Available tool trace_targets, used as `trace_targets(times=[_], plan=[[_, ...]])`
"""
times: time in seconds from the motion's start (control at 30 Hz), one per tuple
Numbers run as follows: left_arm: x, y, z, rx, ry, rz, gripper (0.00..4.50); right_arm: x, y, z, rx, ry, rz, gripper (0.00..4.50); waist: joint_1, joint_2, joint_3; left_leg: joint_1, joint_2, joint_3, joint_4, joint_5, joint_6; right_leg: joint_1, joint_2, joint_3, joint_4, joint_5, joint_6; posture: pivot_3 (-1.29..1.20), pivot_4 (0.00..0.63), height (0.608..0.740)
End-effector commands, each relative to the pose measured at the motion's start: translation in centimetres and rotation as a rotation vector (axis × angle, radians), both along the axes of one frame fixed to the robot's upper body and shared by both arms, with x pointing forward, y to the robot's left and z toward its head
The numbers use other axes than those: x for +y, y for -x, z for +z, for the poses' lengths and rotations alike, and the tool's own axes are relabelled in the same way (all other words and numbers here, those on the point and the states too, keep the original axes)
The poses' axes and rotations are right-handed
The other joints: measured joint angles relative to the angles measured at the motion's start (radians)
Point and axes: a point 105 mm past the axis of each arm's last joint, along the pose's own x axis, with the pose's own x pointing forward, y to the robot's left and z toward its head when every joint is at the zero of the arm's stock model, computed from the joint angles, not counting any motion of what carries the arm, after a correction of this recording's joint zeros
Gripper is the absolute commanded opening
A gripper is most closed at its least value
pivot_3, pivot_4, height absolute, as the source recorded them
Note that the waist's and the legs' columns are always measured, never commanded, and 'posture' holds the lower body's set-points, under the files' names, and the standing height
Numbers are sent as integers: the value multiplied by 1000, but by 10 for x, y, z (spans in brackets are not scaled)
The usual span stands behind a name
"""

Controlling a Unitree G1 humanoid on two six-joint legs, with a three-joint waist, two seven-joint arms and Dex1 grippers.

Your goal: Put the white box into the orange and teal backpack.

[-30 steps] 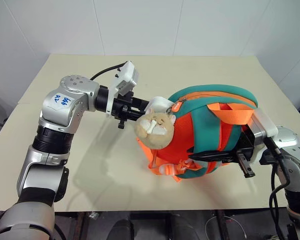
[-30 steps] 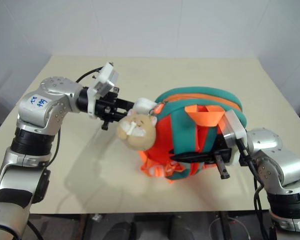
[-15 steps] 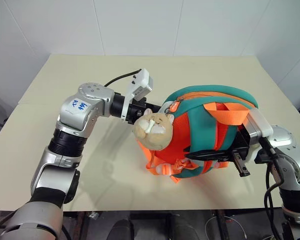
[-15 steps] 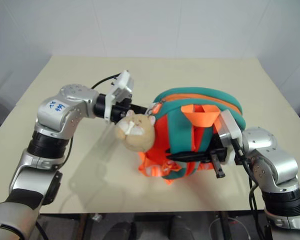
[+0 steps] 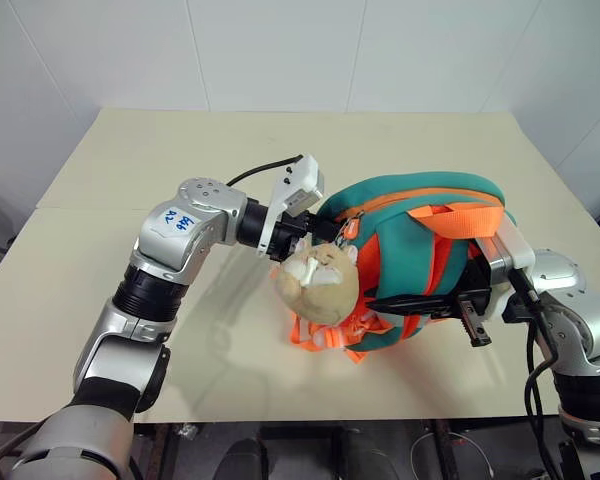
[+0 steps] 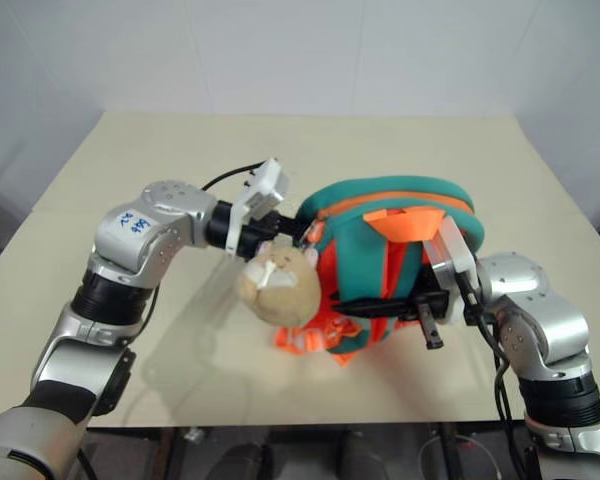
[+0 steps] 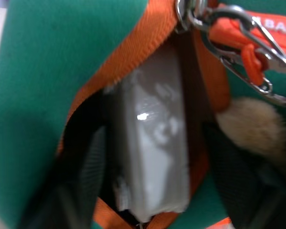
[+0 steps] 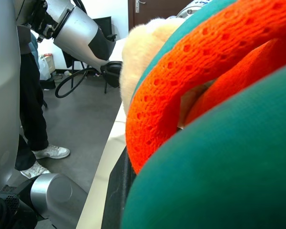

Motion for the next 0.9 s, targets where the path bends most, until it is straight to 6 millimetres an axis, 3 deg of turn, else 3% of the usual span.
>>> trace_targets(times=[0.03,0.4,0.63,0.9], plan=[[-9,12,17,-71,12,-75,4448,2,1,9,-46,-20,3,503,1,0,0,0,0,0,0,0,0,0,0,0,0,0,0,0,150,740],[19,8,36,-148,-6,-64,4448,3,-1,8,-48,-17,-3,503,0,0,0,0,0,0,0,0,0,0,0,0,0,0,0,0,150,740],[37,20,51,-179,-23,-90,4448,2,-2,8,-50,-12,-7,503,0,0,0,0,0,0,0,0,0,0,0,0,0,0,0,0,150,740],[52,33,48,-170,-83,-79,4448,1,-2,8,-54,-7,-10,503,-2,0,0,0,0,0,0,0,0,0,0,0,0,0,0,0,150,740]])
